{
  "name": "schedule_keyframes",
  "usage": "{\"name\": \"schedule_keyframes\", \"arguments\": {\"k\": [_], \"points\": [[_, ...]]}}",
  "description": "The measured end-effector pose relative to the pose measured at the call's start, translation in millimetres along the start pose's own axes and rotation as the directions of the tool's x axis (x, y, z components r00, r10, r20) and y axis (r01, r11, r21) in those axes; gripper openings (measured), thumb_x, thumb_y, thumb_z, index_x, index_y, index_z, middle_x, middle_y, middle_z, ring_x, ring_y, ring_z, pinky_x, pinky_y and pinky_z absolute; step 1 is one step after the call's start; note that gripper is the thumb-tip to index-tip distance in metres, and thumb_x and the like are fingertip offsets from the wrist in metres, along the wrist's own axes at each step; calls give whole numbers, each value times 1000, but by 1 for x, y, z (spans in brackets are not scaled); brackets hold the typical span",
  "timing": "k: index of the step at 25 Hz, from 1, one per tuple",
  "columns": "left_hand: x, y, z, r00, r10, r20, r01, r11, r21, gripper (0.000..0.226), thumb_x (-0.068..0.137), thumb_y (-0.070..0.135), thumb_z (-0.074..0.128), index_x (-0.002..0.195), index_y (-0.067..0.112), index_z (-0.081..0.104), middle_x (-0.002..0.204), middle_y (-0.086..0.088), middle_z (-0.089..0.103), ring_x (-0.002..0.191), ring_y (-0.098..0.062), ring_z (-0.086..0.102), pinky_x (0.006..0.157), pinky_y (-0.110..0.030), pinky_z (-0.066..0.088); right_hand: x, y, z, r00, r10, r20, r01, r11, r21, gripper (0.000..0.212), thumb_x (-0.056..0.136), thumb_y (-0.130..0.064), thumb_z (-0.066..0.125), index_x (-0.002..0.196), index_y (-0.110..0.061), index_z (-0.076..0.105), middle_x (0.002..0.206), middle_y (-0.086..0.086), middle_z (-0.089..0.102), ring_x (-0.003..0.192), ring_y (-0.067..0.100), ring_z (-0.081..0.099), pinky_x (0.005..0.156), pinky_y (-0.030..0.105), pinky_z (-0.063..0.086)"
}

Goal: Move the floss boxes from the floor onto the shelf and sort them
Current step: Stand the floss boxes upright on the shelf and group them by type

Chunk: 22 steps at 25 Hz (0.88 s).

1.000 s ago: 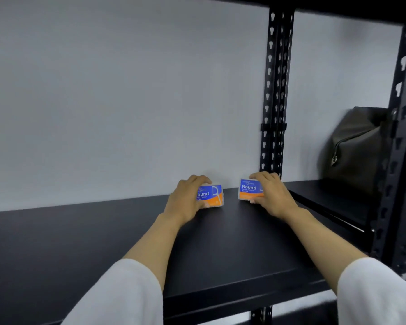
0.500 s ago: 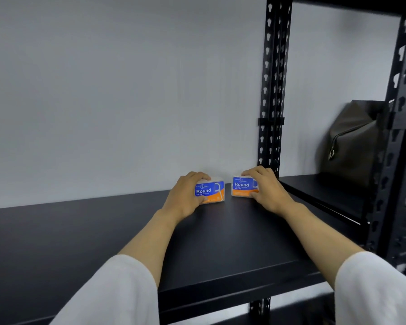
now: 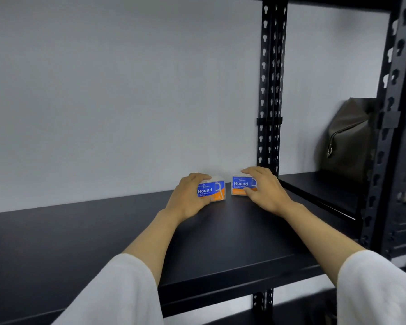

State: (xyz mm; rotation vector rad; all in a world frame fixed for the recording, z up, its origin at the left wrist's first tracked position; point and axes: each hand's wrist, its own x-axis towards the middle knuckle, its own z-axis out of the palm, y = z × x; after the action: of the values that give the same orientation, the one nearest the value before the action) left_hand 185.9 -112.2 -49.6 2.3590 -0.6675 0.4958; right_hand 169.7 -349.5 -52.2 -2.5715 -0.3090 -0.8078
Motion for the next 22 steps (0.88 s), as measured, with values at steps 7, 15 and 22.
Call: {"name": "schedule_keyframes", "arguments": {"k": [7, 15, 22], "points": [[-57, 41, -40, 997, -71, 38, 68, 995, 77, 49, 88, 36, 64, 133, 26, 48, 139, 6, 47, 125, -12, 43, 95, -23, 36, -43, -43, -34, 987, -3, 160, -16, 994, 112, 54, 87, -29, 61, 138, -21, 44, 140, -4, 44, 131, 17, 38, 107, 29, 32], [-166, 99, -89, 973, -180, 146, 156, 974, 164, 34, 87, 38, 64, 119, 28, 59, 129, 8, 56, 120, -13, 52, 103, -35, 41, -125, -117, -83, 937, -49, 345, -11, 986, 169, 40, 86, -31, 65, 124, -21, 56, 125, 0, 58, 118, 16, 53, 102, 34, 43], [-264, 130, -108, 880, -293, 374, 217, 948, 232, 19, 91, 34, 61, 102, 21, 67, 103, 4, 65, 96, -13, 61, 88, -31, 48, -215, -170, -109, 812, -48, 582, -8, 996, 92, 23, 90, -26, 62, 106, -10, 66, 86, -6, 60, 78, 9, 58, 79, 25, 44]]}}
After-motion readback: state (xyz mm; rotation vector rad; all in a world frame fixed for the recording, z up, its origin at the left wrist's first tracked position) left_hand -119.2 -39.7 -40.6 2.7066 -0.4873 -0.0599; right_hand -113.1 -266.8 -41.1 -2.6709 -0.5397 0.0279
